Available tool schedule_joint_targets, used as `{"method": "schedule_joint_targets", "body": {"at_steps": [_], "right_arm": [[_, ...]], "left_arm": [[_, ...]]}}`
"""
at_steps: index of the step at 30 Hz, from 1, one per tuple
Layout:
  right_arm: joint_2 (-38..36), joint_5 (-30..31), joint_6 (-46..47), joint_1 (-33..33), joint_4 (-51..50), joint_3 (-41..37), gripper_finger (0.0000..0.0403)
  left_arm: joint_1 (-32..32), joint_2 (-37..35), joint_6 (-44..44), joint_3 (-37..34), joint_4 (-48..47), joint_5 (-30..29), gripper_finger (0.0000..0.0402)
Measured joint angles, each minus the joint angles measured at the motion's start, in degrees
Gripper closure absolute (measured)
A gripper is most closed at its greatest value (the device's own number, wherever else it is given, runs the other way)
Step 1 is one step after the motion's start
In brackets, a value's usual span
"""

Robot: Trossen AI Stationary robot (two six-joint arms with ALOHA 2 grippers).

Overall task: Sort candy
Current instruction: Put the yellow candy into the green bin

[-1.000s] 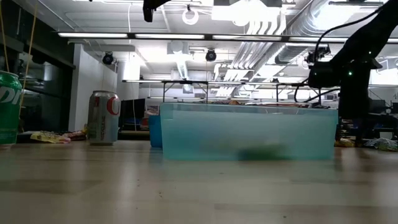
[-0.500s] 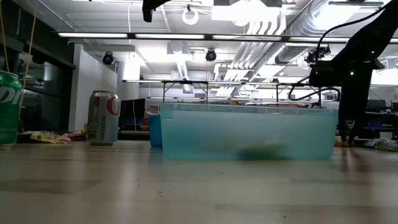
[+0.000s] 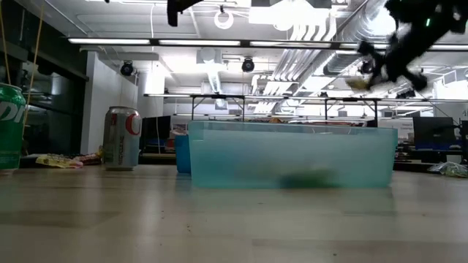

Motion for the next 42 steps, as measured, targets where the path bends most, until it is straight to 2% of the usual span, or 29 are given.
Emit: {"method": "schedule_joint_targets", "body": {"at_steps": [3,5,8,10,16,21,26,33,37,42], "right_arm": [[-2.0,-6.8,-8.0,3.4,4.8,4.2,0.0402],[-2.1,-13.7,-12.1,6.6,8.3,6.4,0.0402],[-1.4,-23.0,-15.6,12.6,12.5,8.4,0.0402],[0.0,-26.1,-16.9,17.7,15.7,9.0,0.0402],[7.8,-26.7,-28.5,33.2,25.1,9.0,0.0403],[16.3,-27.6,-39.8,41.5,30.3,9.0,0.0403],[19.9,-27.5,-39.5,42.9,32.6,9.0,0.0403],[19.8,-27.6,-38.0,42.9,33.6,9.0,0.0403],[20.4,-31.1,-33.2,43.5,33.5,9.0,0.0403],[23.3,-31.4,-32.7,46.9,25.9,9.0,0.0403]], "left_arm": [[0.8,0.0,0.0,0.0,0.0,0.0,0.0191],[1.1,0.0,0.0,0.0,0.0,0.3,0.0191],[1.4,0.0,0.0,0.0,0.0,1.2,0.0191],[1.4,0.0,0.0,0.0,0.0,1.3,0.0191],[1.0,0.0,0.0,0.0,-0.1,2.4,0.0191],[0.1,0.0,0.0,0.0,-0.2,2.8,0.0191],[-0.1,0.0,0.0,0.0,-0.5,2.8,0.0191],[-0.1,0.0,0.0,0.0,-0.6,2.8,0.0191],[-0.1,0.1,0.0,0.0,-1.2,2.8,0.0191],[-0.1,0.1,0.0,0.0,-2.2,2.8,0.0191]]}}
